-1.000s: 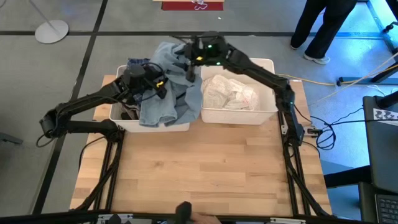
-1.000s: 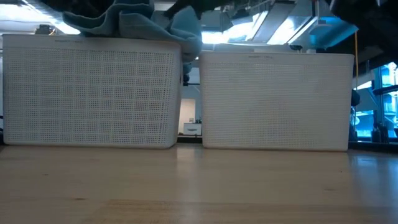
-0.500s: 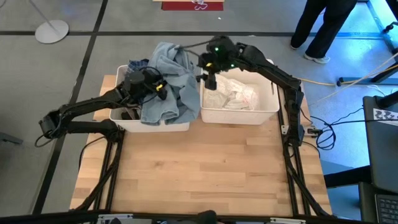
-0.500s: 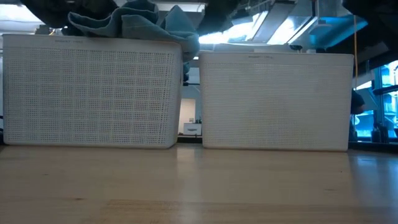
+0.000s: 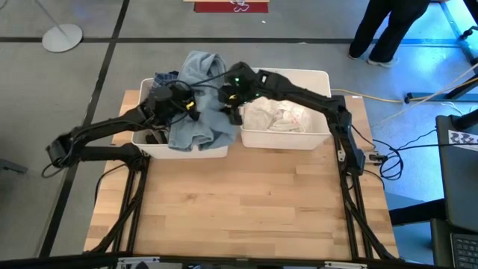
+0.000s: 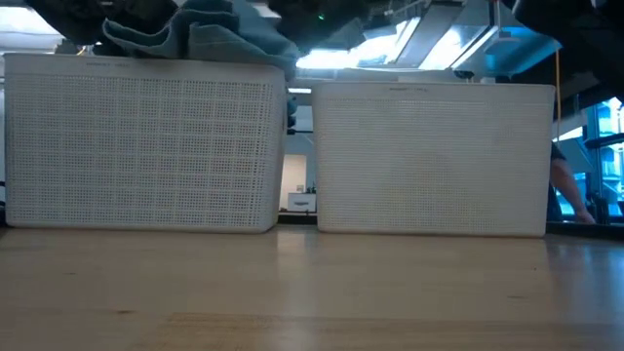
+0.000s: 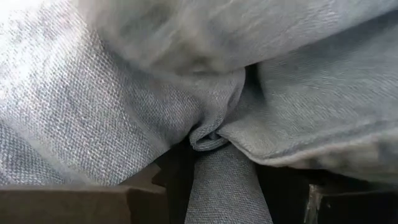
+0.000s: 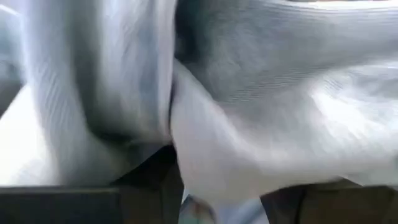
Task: Sort clothes
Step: Put the light blue pants into the left white bin
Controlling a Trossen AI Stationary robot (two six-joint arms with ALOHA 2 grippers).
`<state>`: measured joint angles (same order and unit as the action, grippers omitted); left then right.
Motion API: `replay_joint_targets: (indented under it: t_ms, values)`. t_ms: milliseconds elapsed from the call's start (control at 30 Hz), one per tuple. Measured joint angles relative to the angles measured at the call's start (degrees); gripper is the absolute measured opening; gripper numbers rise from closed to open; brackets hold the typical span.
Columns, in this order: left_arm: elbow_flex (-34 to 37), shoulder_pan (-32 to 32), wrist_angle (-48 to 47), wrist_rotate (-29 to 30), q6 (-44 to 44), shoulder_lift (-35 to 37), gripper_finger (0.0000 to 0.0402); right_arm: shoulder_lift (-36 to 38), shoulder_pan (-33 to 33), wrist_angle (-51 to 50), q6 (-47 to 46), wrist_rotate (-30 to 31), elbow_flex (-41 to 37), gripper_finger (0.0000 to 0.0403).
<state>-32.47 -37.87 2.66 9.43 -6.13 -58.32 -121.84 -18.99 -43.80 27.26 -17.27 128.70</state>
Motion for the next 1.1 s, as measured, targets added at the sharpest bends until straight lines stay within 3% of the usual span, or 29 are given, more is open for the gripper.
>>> replay_joint_targets:
  t_ms: [200,533,733,933,1100]
  values:
    - [0.63,0.53,-2.93,-2.35,0.0,5.09,0.0159,-4.22,1.07,14.74,-1.45,-1.82,0.13,0.0149]
    - [1.27,2.82,-6.57,-4.39,-1.02,16.98,0.0159,-14.24,-0.84,18.4,-3.47,-3.77,0.39,0.0133]
    - [1.17,5.03,-7.2,-5.53,1.01,23.0,0.0159,-14.24,-0.8,18.36,-3.43,-2.85,0.28,0.0133]
    - [0.06,4.88,-19.18,-0.59,-1.5,27.2,0.0159,-13.32,-0.8,17.57,-3.73,-1.8,0.15,0.0133]
    - [-4.6,6.81,-17.79,-6.65,-1.61,30.0,0.0159,-13.32,-0.8,17.65,-4.37,-1.84,0.11,0.0133]
